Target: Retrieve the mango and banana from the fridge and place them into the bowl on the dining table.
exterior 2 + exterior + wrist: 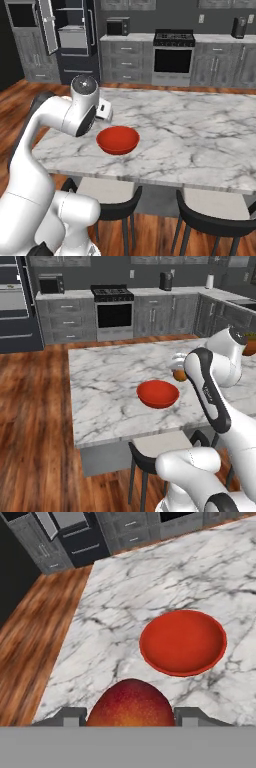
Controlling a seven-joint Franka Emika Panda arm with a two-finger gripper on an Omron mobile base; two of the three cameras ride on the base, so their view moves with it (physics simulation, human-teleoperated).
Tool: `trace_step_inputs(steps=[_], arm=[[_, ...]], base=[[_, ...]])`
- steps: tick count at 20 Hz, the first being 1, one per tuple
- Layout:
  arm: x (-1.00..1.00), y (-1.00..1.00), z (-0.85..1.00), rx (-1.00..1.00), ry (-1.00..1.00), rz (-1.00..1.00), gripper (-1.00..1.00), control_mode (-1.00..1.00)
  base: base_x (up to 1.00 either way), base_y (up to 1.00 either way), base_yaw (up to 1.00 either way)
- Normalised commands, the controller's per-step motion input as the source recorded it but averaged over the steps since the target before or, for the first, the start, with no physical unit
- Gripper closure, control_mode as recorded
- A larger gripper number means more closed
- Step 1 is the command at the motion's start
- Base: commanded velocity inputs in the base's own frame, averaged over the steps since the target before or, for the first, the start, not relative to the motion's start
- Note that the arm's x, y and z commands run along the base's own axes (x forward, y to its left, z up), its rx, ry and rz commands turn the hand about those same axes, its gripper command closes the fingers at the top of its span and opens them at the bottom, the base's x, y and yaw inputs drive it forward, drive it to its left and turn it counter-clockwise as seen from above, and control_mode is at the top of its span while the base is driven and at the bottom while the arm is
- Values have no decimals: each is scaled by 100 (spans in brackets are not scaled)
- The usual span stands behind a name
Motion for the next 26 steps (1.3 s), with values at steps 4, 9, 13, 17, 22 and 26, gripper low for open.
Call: trace_step_inputs(steps=[4, 9, 13, 17, 22, 26], arm=[[11, -4, -18, -2, 1, -4, 100, -100], [16, -20, -6, 0, 16, 0, 100, -100], [16, -23, -17, 0, 14, 0, 100, -100], [22, -18, -18, 0, 14, 0, 100, -100], [27, -2, -33, 0, 3, -1, 100, -100], [27, 0, -41, -3, 0, -5, 100, -100]], base=[[0, 0, 0], [0, 0, 0], [0, 0, 0], [0, 0, 0], [0, 0, 0], [0, 0, 0]])
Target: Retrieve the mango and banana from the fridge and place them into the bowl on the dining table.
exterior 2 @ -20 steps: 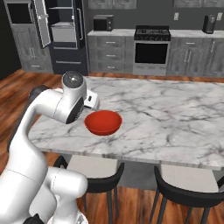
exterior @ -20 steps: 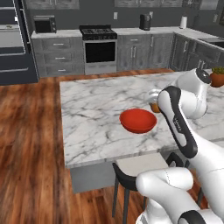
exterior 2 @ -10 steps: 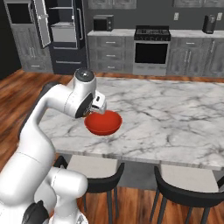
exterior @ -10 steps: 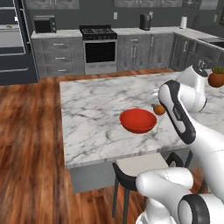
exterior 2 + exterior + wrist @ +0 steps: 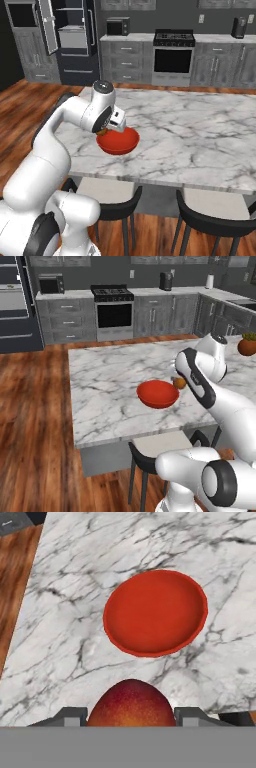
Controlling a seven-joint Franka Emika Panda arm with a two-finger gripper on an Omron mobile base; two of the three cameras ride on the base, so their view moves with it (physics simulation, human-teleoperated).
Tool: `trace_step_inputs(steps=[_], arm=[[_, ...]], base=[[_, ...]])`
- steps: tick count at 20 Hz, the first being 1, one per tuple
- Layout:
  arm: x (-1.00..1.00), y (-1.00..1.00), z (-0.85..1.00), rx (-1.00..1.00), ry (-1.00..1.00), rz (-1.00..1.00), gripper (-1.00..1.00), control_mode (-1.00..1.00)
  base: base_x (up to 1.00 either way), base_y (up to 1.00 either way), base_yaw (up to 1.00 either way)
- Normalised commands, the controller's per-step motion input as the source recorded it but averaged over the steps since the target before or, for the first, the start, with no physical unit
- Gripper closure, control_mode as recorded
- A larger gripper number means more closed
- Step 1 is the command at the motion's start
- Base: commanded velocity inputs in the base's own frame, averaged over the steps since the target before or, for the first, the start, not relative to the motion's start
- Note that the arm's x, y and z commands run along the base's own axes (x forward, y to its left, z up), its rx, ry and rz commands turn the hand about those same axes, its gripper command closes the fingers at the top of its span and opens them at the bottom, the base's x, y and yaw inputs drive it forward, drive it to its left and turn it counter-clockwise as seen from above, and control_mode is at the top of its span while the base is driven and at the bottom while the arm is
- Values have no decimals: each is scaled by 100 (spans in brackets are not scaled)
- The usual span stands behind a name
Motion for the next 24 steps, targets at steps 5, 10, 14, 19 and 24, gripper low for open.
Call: trace_step_inputs(steps=[5, 10, 14, 19, 24], arm=[[29, 0, -40, -3, 0, -7, 100, -100], [34, 1, -36, -3, 0, -7, 100, -100], [36, 2, -36, -3, 0, -7, 100, -100], [39, 0, -34, -1, 0, -7, 100, -100], [39, 0, -28, 0, 0, -7, 100, -100]], base=[[0, 0, 0], [0, 0, 0], [0, 0, 0], [0, 0, 0], [0, 0, 0]])
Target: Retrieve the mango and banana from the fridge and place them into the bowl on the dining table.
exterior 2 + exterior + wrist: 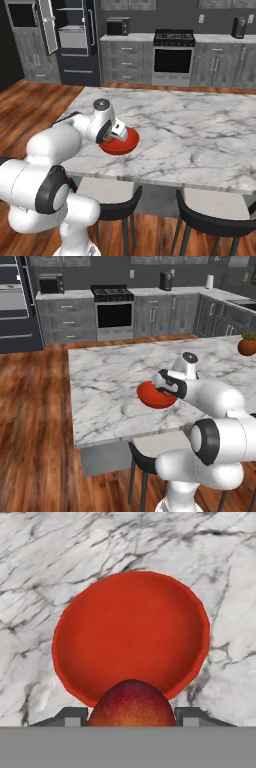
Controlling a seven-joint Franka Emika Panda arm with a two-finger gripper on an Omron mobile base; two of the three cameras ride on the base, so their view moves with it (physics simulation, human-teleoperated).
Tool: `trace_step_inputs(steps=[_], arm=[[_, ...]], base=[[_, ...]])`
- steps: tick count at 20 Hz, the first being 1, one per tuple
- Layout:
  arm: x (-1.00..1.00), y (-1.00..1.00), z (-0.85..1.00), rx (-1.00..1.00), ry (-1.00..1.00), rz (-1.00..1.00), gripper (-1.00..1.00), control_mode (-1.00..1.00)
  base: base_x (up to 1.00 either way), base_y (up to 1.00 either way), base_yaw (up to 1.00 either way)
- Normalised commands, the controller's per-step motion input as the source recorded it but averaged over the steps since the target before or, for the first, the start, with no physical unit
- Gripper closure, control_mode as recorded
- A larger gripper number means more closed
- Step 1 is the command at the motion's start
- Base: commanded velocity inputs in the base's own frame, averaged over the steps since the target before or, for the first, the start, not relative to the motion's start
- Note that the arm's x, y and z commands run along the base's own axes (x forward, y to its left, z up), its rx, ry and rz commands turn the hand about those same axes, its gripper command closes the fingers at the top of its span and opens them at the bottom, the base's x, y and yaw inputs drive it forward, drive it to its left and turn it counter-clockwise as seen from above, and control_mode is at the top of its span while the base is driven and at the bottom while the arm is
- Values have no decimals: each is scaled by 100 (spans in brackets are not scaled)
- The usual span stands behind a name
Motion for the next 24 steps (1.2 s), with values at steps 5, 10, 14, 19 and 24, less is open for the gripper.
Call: trace_step_inputs(steps=[5, 10, 14, 19, 24], arm=[[40, 0, -25, 0, 0, -6, 100, -100], [38, 0, -22, 0, 0, -6, -100, -100], [30, 0, -15, 0, 0, -5, -100, -100], [22, 0, -16, 0, 0, -5, -100, -100], [0, -3, 8, 0, 0, -3, -100, -100]], base=[[0, 0, 0], [0, 0, 0], [0, 0, 0], [0, 0, 0], [0, 0, 0]])
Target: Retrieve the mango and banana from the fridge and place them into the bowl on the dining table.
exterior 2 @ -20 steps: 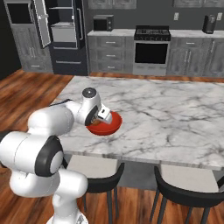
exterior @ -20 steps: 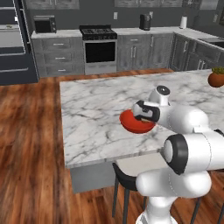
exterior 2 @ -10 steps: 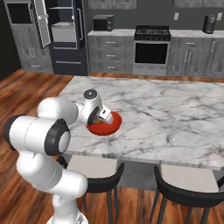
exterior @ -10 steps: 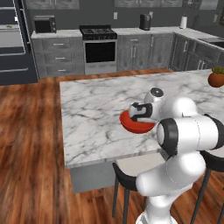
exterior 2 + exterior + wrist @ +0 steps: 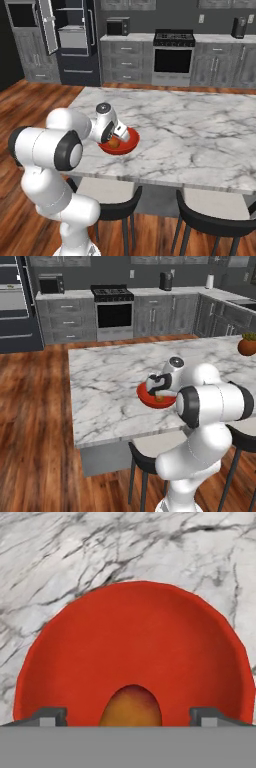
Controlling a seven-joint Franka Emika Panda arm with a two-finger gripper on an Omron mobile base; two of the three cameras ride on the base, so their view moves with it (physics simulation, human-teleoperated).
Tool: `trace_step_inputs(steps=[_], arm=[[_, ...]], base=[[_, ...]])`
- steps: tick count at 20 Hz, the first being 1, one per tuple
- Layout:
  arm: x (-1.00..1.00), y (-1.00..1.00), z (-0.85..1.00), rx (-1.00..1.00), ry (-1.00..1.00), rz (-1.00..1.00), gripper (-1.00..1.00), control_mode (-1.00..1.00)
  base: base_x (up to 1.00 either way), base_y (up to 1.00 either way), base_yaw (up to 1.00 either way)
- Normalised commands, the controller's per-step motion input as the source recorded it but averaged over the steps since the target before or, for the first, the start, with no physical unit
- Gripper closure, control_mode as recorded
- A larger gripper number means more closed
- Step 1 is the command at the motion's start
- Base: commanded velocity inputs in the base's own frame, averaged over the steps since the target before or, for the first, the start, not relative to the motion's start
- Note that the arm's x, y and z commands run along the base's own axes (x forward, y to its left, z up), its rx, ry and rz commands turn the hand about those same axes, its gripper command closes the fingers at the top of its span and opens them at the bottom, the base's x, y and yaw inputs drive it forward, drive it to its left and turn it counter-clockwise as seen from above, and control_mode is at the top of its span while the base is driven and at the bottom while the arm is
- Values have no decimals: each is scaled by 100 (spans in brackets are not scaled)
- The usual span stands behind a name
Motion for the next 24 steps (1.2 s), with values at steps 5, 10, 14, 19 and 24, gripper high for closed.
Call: trace_step_inputs(steps=[5, 10, 14, 19, 24], arm=[[-17, -12, 79, 0, -4, 0, -100, -100], [-51, -13, 100, 0, -14, 0, -100, -100], [-94, -19, 100, 0, -13, 2, -100, -100], [-100, -9, 100, 0, -8, 6, -100, -100], [-100, 1, 92, 0, 0, 8, -100, -100]], base=[[0, 0, 0], [0, 0, 0], [0, 0, 0], [0, 0, 0], [0, 0, 0]])
